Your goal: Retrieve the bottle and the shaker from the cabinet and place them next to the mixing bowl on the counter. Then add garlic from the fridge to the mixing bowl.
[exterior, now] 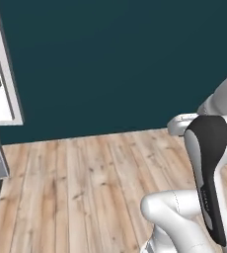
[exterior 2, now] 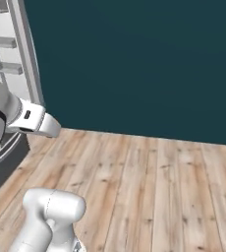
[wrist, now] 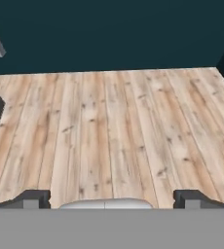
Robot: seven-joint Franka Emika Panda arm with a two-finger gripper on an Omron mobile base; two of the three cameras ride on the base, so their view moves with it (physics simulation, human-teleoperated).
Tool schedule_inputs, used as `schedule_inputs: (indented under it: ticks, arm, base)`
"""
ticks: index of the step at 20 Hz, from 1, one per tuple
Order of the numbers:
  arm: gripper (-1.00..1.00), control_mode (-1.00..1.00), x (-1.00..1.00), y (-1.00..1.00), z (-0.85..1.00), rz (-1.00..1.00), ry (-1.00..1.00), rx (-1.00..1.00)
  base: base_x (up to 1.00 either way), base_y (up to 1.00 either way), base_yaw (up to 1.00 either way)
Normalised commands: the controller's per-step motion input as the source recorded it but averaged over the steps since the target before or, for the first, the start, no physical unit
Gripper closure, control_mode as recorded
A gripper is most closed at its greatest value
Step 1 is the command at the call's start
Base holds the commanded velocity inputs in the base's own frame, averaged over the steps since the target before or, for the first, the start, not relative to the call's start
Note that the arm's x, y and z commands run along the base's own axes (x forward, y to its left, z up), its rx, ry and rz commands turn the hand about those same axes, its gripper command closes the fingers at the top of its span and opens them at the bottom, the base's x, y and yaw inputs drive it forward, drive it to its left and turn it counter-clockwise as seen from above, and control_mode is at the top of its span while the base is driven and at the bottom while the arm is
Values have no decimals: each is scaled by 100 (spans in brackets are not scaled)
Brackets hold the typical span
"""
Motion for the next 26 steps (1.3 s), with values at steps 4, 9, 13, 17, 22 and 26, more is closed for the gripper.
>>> schedule_inputs:
  ticks: [4, 9, 13, 17, 22, 26]
  arm:
    - [-100, 100, 0, 0, 0, 0, 0, 0]
    - [-100, 100, 0, 0, 0, 0, 0, 0]
    - [-100, 100, 0, 0, 0, 0, 0, 0]
    - [-100, 100, 0, 0, 0, 0, 0, 0]
    - [-100, 100, 0, 0, 0, 0, 0, 0]
    - [-100, 100, 0, 0, 0, 0, 0, 0]
  base:
    - [100, -30, 10]
    - [100, -21, 31]
    - [100, -38, 45]
    - [100, -30, 60]
    - [100, -21, 70]
    - [100, -24, 69]
